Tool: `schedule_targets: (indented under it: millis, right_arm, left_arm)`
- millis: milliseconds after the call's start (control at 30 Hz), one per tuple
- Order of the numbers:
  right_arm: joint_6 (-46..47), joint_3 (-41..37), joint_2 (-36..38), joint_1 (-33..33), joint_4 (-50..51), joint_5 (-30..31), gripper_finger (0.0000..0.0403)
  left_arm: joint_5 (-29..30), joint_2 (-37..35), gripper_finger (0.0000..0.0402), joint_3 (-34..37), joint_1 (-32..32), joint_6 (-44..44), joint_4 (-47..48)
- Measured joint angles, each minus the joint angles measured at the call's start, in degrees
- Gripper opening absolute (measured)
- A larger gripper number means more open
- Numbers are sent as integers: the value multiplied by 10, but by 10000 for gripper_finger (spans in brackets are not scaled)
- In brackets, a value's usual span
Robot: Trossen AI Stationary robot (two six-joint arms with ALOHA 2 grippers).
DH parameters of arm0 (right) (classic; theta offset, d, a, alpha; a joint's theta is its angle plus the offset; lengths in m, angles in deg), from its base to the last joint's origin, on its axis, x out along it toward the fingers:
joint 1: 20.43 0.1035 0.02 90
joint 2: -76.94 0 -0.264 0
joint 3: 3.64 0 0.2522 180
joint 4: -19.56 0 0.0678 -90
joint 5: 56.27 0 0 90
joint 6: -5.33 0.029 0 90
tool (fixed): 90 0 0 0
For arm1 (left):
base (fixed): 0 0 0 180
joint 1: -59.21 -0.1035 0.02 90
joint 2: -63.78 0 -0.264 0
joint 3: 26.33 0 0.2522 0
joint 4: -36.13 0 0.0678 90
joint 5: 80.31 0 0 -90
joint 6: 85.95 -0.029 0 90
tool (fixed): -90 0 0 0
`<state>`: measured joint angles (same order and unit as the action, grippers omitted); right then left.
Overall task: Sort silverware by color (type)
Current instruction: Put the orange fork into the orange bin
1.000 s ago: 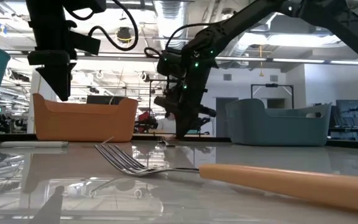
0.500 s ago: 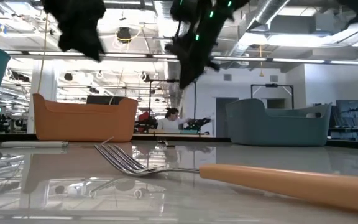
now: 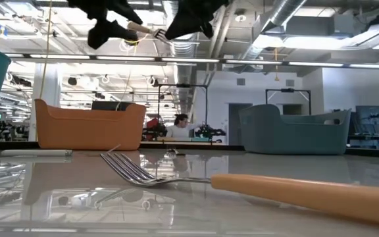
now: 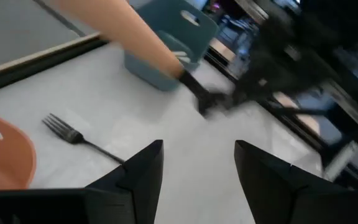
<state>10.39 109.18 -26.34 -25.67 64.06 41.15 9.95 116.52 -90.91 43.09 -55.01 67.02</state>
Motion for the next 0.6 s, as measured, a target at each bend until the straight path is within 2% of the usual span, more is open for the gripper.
schedule_targets:
  millis: [200,400,600]
  right_arm:
    - [5,0,0,7,-1,-13,20]
    - [5,0,0,11,0,-19,20]
    - [4,0,0,11,-8,-39,20]
  left_arm:
    - [17,38,183,0,-1,11,-116]
    - [55,48,183,0,-18,1,-123]
    - [49,47,179,1,-20,-34,-173]
